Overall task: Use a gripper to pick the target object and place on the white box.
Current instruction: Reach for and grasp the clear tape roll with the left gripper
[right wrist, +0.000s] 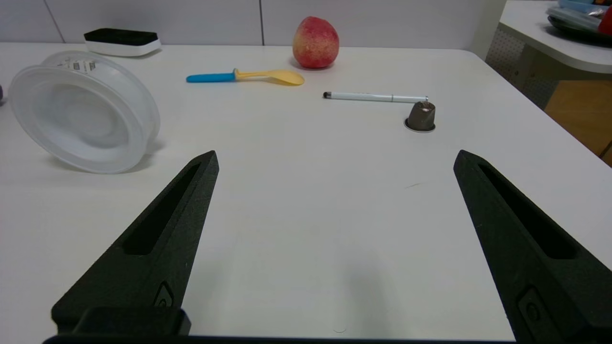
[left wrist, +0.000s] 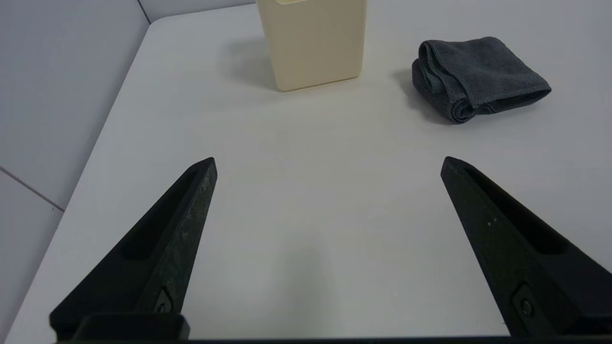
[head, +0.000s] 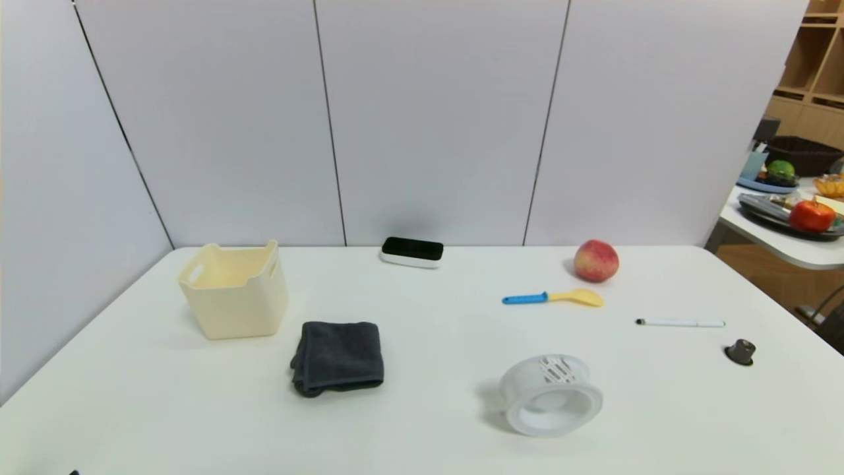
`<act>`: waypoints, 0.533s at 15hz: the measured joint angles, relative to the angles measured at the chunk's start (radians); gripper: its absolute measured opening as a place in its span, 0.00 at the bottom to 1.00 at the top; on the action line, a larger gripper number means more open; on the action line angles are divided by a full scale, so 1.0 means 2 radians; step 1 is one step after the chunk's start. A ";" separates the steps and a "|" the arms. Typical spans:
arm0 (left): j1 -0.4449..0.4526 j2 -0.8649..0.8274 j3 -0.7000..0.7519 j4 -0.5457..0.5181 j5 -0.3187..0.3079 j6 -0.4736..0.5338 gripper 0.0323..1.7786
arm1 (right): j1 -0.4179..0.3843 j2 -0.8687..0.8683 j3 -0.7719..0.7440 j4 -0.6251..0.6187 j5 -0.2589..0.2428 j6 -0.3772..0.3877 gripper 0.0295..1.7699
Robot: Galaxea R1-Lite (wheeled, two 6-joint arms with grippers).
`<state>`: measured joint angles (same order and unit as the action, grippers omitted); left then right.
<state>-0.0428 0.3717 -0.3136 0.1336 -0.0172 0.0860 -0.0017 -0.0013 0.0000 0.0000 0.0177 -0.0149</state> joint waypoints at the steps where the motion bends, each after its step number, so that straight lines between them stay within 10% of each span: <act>1: -0.013 0.040 -0.029 0.008 -0.001 0.014 0.95 | 0.000 0.000 0.000 0.000 0.000 0.000 0.96; 8: -0.146 0.329 -0.205 0.023 -0.007 0.139 0.95 | 0.000 0.000 0.000 0.000 0.000 0.000 0.96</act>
<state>-0.3347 1.0304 -0.7238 0.1804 -0.0311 0.3640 -0.0017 -0.0013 0.0000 0.0000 0.0177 -0.0153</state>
